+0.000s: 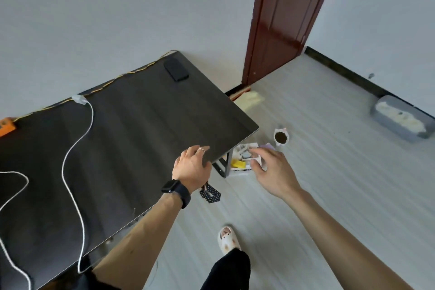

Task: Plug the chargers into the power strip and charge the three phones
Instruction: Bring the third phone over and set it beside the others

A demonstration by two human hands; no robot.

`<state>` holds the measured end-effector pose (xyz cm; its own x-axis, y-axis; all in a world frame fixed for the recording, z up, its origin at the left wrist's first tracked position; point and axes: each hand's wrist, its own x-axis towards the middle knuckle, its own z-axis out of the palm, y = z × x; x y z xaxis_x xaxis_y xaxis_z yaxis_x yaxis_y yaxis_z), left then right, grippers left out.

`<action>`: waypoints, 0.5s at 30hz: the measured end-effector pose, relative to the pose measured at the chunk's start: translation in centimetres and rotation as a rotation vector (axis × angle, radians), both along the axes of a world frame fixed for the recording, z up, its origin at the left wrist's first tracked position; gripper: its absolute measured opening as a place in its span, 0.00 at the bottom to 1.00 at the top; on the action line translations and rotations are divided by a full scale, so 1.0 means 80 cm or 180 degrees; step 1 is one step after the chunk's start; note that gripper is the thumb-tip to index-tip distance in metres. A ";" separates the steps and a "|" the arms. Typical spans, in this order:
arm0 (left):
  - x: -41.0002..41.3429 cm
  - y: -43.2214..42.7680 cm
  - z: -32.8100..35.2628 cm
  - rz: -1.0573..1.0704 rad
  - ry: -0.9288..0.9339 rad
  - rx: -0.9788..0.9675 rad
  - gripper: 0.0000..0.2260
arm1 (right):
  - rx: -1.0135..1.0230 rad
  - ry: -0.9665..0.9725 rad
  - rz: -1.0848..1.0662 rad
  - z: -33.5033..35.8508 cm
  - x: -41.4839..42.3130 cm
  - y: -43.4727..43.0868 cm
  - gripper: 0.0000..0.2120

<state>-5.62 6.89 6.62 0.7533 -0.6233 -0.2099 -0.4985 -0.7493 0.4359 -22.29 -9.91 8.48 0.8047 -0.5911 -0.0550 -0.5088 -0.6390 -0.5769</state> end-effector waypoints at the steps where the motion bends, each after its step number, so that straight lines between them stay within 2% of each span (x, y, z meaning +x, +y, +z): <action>1: 0.013 -0.013 -0.002 0.0046 -0.0001 -0.0012 0.23 | 0.0006 0.0012 0.0076 0.001 0.017 -0.016 0.15; 9: 0.117 -0.077 -0.010 0.0564 0.0114 -0.0003 0.23 | 0.0028 0.0324 0.0602 -0.001 0.155 -0.126 0.17; 15: 0.175 -0.099 -0.029 0.0829 0.0217 0.0153 0.23 | -0.0120 0.0422 0.0910 -0.017 0.247 -0.169 0.16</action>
